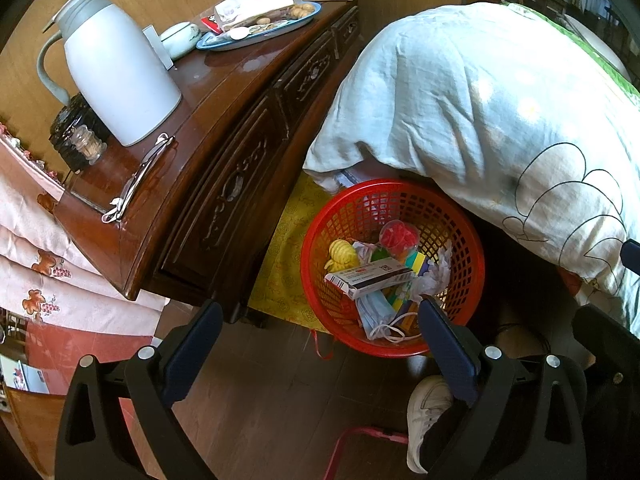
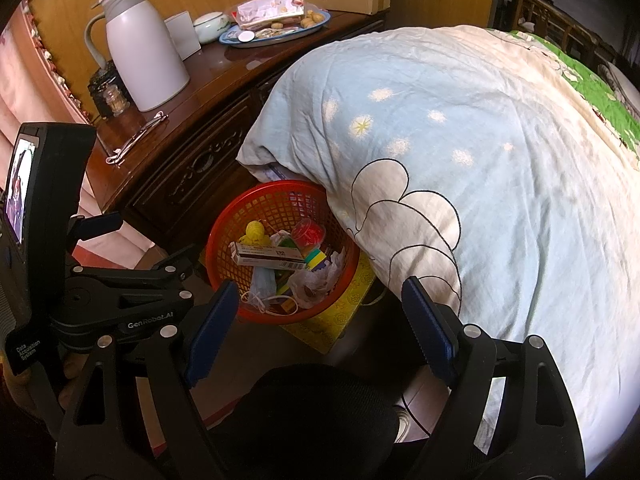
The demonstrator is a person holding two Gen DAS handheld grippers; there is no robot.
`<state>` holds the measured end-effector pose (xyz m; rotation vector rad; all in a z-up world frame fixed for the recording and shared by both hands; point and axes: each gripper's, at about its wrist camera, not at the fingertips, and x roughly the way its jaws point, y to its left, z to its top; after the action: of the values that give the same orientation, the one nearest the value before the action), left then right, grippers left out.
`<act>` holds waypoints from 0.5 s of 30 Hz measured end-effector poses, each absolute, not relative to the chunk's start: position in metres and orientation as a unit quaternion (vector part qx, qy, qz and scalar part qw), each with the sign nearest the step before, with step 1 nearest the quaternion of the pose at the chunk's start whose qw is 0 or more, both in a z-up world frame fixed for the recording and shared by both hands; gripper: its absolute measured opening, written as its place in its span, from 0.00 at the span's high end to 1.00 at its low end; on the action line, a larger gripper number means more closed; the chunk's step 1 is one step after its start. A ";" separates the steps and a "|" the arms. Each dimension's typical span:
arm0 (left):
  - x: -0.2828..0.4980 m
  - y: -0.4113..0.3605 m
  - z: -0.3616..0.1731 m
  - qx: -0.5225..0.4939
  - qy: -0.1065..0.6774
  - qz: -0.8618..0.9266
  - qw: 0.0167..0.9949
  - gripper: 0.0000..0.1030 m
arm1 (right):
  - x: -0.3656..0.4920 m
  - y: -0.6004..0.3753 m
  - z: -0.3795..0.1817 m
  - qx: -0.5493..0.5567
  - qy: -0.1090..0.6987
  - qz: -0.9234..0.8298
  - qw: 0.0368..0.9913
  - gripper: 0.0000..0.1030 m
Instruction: Collect trash
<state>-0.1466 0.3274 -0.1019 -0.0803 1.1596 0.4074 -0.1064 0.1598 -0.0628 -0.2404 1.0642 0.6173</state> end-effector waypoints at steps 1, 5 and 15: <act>-0.147 0.328 -0.102 -0.038 0.544 0.191 0.816 0.07 | -0.107 0.160 -0.062 -0.112 0.497 0.289 0.810 0.21; -0.147 0.327 -0.101 -0.036 0.544 0.191 0.816 0.07 | -0.107 0.160 -0.062 -0.111 0.497 0.289 0.811 0.21; -0.146 0.323 -0.096 -0.032 0.542 0.189 0.818 0.06 | -0.108 0.158 -0.057 -0.109 0.492 0.290 0.813 0.21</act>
<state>-0.1457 0.3230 -0.0956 -0.0689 1.1559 0.4030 -0.1079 0.1578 -0.0575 -0.2320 1.0512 0.6191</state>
